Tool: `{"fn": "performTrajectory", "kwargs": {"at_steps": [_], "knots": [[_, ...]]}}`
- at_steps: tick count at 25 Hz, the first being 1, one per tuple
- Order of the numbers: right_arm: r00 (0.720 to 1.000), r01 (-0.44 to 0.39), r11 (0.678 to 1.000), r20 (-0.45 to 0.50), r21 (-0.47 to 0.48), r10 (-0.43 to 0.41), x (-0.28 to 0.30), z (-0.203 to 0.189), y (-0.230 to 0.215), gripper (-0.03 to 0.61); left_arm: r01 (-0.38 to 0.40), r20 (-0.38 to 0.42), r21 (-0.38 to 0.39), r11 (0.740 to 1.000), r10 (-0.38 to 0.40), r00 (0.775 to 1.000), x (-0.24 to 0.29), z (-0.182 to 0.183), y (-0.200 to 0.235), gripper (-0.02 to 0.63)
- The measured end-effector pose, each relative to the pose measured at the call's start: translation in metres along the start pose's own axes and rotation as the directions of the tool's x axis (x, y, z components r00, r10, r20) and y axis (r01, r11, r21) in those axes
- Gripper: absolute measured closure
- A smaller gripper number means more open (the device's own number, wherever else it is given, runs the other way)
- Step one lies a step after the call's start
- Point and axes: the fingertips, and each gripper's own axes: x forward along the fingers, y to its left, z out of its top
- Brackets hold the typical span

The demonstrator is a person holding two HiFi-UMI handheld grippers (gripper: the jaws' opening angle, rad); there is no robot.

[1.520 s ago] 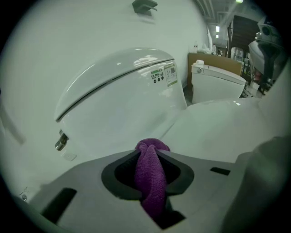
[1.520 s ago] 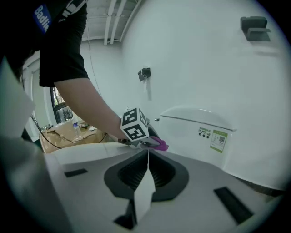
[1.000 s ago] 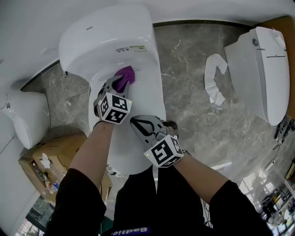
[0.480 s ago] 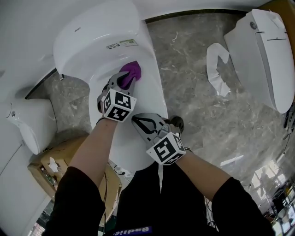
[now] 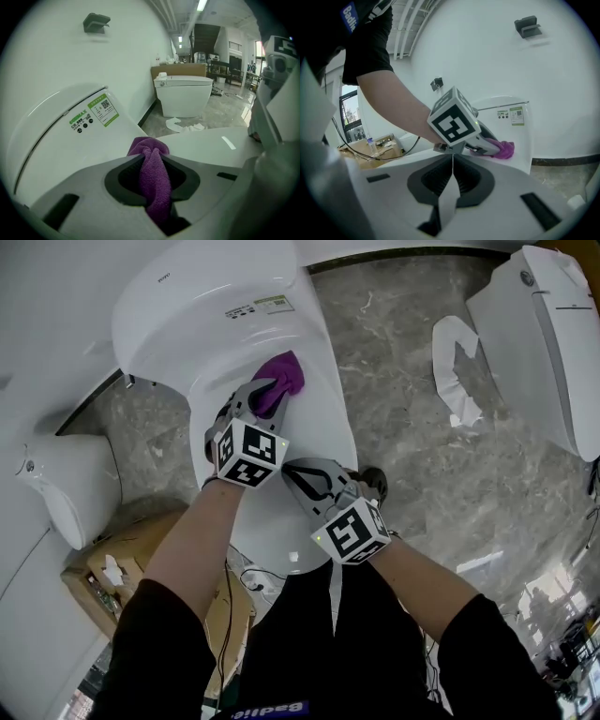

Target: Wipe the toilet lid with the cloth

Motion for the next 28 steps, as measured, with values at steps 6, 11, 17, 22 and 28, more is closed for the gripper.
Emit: {"fn": "performTrajectory", "kwargs": {"at_steps": [6,11,17,22,28], "knots": [[1.000,0.002,1.000,-0.029,-0.026,-0.003,0.009,-0.011,0.013,0.548,-0.034,0.016,-0.024,0.999,0.035,0.999,-0.024,-0.027,0.004,0.534],[0.998,0.013,0.998,-0.065,-0.060,-0.017,0.012,-0.016,0.015,0.548,-0.079,0.005,-0.069,0.994,0.080,0.997,-0.049,-0.065,0.017,0.534],[0.997,0.028,0.996,-0.074,-0.084,-0.035,0.017,-0.025,0.018,0.549,-0.141,-0.030,-0.143,0.980,0.138,0.990,-0.085,-0.119,0.031,0.534],[0.994,0.059,0.991,-0.089,-0.121,-0.070,0.022,-0.032,0.019,0.548,-0.152,-0.038,-0.166,0.974,0.148,0.988,-0.106,-0.147,0.027,0.534],[0.994,0.088,0.990,-0.059,-0.114,-0.096,0.013,-0.037,0.018,0.549,-0.181,-0.046,-0.179,0.967,0.175,0.983,-0.118,-0.158,0.012,0.534]]}}
